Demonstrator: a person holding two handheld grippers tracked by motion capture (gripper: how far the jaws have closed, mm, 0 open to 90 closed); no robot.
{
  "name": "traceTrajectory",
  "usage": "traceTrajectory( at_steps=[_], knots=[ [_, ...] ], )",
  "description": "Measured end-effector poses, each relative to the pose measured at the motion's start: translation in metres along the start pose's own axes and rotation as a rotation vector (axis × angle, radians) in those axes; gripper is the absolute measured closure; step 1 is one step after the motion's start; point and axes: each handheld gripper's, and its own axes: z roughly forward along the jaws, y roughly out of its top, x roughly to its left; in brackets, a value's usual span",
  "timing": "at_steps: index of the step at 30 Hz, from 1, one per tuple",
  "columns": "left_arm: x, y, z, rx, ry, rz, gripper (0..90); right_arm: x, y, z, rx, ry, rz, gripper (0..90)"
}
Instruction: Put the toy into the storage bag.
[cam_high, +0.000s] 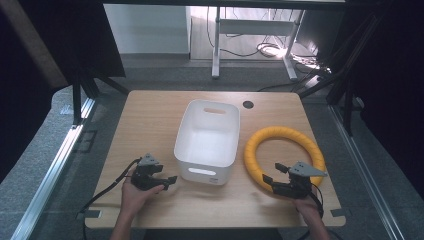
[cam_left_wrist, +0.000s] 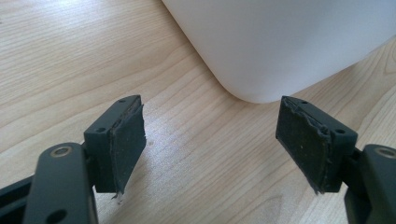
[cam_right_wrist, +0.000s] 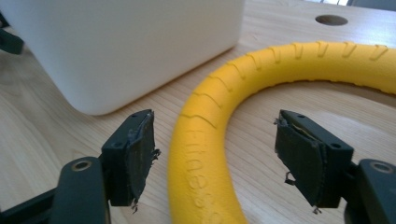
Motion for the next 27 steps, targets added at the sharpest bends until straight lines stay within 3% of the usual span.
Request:
traceTrajectory(
  at_steps=[8, 12, 17, 21, 27],
  knots=[
    [-0.003, -0.003, -0.003, -0.006, -0.009, 0.002, 24.2, -0.004, 0.0, 0.002, 0.067, -0.014, 0.01, 29.5],
    [-0.006, -0.003, -0.008, -0.017, -0.004, 0.006, 24.3, -0.002, 0.007, 0.0, 0.085, -0.03, -0.018, 29.3],
    [-0.007, -0.003, -0.011, -0.017, 0.002, 0.005, 24.2, 0.004, 0.013, -0.007, 0.1, -0.009, -0.043, 28.3],
    [-0.006, -0.004, -0.01, -0.003, 0.015, 0.007, 24.2, 0.002, 0.015, -0.004, 0.125, 0.009, -0.031, 28.0],
    [-0.006, -0.004, -0.009, 0.0, 0.003, 0.009, 24.2, 0.006, 0.026, -0.001, 0.193, 0.016, -0.078, 27.6]
  ],
)
